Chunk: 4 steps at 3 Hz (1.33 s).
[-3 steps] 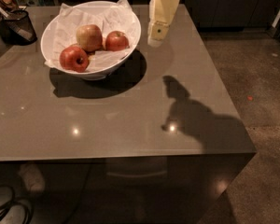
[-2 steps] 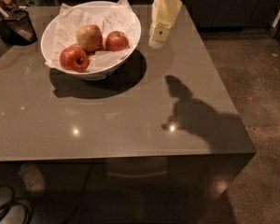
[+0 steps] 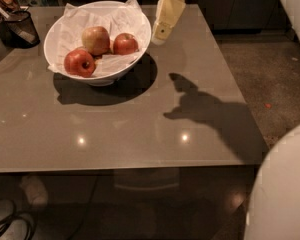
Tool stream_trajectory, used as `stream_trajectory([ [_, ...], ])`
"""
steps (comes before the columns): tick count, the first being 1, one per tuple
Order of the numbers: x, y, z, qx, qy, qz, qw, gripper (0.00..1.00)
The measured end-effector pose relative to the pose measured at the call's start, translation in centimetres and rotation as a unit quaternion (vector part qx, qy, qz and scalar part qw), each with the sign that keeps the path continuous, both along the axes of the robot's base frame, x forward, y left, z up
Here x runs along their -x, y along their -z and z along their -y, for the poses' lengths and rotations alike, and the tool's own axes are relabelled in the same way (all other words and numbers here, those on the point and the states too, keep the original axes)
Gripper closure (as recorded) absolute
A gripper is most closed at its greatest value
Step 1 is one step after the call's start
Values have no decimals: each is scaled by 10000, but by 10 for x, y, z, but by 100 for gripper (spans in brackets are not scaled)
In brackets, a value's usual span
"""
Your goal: Pick apple from white bowl
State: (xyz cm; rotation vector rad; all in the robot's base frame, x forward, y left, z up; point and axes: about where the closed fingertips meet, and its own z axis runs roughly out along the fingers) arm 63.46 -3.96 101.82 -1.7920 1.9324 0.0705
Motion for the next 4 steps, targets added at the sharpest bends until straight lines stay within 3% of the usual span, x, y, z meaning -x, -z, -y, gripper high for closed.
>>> stream_trajectory([
  [3,-29,4,-32,-234,-297,-135,9992,8],
  [4,-36,4,-46,-259,-440,-130,9986,20],
])
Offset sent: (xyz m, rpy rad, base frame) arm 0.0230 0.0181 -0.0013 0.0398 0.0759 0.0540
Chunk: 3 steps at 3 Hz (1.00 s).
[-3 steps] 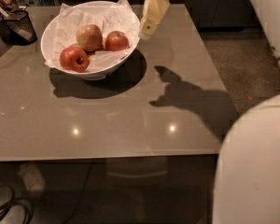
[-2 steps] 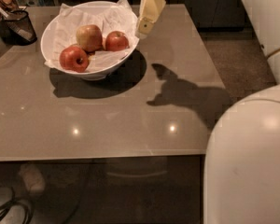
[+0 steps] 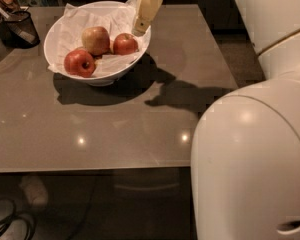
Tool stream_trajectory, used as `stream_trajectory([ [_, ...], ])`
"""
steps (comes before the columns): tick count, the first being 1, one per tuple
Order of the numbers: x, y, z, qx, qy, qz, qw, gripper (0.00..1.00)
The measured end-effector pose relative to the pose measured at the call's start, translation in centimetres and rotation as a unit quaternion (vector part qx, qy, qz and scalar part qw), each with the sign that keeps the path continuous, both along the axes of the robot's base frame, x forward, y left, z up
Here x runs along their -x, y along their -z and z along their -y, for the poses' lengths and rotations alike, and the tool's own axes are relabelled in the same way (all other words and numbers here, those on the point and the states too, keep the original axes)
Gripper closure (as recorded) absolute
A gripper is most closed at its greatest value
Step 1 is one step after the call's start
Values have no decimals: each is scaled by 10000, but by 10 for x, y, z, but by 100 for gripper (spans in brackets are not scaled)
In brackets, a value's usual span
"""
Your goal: Pick apple from white bowl
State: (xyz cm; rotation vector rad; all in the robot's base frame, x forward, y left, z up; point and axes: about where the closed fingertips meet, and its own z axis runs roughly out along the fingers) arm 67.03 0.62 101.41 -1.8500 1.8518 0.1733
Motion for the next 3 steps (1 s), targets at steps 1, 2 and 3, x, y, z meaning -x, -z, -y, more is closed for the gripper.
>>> stream_trajectory([
  [1,-7,3,-8,-19,-50,-25,10000,20],
  [2,-13,8,-13,-34,-72,-61,9999,22],
  [3,-21,23,-17,-4,-58,-206,9998,29],
])
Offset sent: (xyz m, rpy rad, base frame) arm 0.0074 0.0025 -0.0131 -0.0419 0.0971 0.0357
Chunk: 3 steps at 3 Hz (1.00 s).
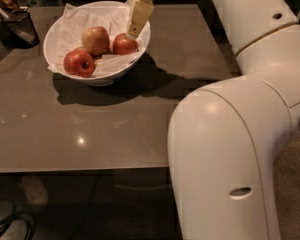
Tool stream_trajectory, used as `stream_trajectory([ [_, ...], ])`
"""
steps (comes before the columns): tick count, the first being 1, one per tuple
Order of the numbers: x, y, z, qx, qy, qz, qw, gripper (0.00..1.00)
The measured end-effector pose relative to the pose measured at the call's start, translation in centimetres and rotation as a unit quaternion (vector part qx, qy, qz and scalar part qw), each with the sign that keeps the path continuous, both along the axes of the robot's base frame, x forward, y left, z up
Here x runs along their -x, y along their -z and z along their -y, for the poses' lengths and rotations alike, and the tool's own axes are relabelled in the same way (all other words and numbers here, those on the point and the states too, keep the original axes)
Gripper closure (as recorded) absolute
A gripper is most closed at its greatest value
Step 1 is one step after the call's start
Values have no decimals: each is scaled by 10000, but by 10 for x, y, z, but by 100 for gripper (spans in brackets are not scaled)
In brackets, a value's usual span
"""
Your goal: Pick apple from white bowl
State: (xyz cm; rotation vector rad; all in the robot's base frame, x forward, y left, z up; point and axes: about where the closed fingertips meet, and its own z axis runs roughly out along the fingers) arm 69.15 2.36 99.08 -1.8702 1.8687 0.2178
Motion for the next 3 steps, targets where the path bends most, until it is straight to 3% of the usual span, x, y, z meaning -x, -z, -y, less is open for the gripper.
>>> stream_trajectory([
  [3,-17,28,-6,203,58,-184,9996,26],
])
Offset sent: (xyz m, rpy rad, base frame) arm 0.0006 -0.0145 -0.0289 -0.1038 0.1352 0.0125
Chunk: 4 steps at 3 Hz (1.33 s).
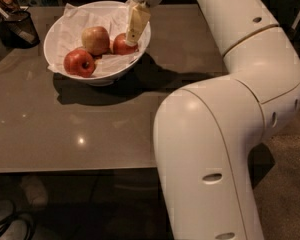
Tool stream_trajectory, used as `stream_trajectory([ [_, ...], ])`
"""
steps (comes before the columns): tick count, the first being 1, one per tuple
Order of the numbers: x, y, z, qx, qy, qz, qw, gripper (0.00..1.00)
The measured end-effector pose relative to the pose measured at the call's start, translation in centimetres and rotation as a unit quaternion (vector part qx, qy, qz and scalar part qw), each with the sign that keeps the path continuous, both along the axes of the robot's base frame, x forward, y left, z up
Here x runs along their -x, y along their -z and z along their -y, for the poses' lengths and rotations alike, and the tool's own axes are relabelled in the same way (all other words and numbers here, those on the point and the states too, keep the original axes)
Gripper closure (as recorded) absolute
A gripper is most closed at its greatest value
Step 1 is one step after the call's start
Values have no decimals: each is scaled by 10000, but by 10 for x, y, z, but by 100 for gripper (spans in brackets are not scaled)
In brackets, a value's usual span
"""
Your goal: Pick apple from white bowl
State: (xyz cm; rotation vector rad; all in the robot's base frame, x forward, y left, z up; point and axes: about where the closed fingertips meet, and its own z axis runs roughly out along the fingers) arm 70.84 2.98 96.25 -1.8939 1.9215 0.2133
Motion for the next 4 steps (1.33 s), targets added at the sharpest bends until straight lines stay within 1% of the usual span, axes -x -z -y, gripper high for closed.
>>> stream_trajectory([
  [1,-3,5,-2,39,-1,-31,10000,25],
  [4,-4,20,-1,39,66,-216,9997,27],
])
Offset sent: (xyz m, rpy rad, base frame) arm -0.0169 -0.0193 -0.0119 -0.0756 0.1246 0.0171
